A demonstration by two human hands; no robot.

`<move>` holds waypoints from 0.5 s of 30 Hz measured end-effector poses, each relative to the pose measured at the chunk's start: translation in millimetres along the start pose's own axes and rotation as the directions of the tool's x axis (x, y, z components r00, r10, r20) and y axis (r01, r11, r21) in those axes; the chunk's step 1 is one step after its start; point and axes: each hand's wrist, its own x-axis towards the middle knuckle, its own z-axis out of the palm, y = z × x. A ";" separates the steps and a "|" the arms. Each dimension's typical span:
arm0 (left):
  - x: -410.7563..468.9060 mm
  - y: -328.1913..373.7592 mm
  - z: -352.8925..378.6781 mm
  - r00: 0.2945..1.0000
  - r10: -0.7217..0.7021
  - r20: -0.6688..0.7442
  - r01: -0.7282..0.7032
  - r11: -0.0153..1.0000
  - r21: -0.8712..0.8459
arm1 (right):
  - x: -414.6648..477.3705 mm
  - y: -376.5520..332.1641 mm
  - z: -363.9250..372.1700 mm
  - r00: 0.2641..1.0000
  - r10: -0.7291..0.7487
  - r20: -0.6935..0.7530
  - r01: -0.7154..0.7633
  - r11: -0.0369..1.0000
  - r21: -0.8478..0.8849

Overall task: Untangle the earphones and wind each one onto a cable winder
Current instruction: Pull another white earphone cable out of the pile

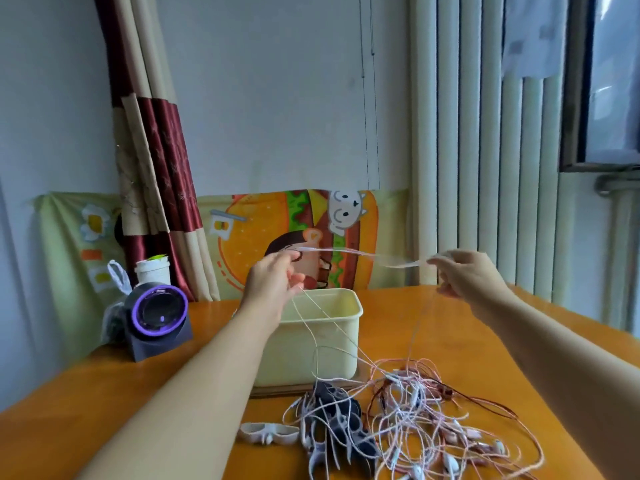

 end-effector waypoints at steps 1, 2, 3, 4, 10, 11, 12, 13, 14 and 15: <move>1.5 0.9 -4.1 0.997 -0.071 0.001 0.071 0.989 -0.132 | 1.6 7.8 -1.1 0.993 0.122 -0.008 -0.119 0.983 0.142; 3.7 0.8 -8.6 0.990 -0.137 0.020 0.138 0.965 -0.224 | 2.4 14.9 -1.3 0.971 0.237 0.005 -0.229 0.933 0.277; 5.6 0.0 -12.5 0.981 -0.189 0.045 0.195 0.946 -0.260 | 2.3 21.5 -1.1 0.943 0.331 0.034 -0.320 0.873 0.368; 8.1 -2.1 -16.2 0.973 -0.222 0.064 0.231 0.938 -0.258 | 1.3 27.9 -1.7 0.914 0.401 0.064 -0.392 0.831 0.394; 22.3 -0.5 -30.4 0.991 0.046 -0.127 -0.037 0.997 0.072 | -5.7 46.1 -9.2 0.859 0.490 0.147 -0.502 0.864 0.051; 23.2 1.7 -33.1 0.973 0.167 -0.161 -0.132 0.969 0.210 | -6.1 48.6 -11.7 0.854 0.502 0.136 -0.507 0.862 0.003; 23.1 4.6 -35.9 0.940 0.292 -0.177 -0.216 0.911 0.352 | -6.1 50.7 -13.7 0.840 0.522 0.148 -0.530 0.848 0.016; 21.2 7.8 -38.8 0.898 0.411 -0.159 -0.292 0.826 0.482 | -6.8 53.6 -16.2 0.812 0.552 0.191 -0.573 0.815 0.082; 19.8 9.7 -42.2 0.852 0.512 -0.105 -0.365 0.726 0.582 | -7.3 55.8 -18.5 0.782 0.572 0.246 -0.618 0.763 0.190; 18.3 10.5 -45.5 0.809 0.588 -0.029 -0.431 0.625 0.650 | -7.3 57.9 -19.9 0.770 0.572 0.283 -0.638 0.704 0.313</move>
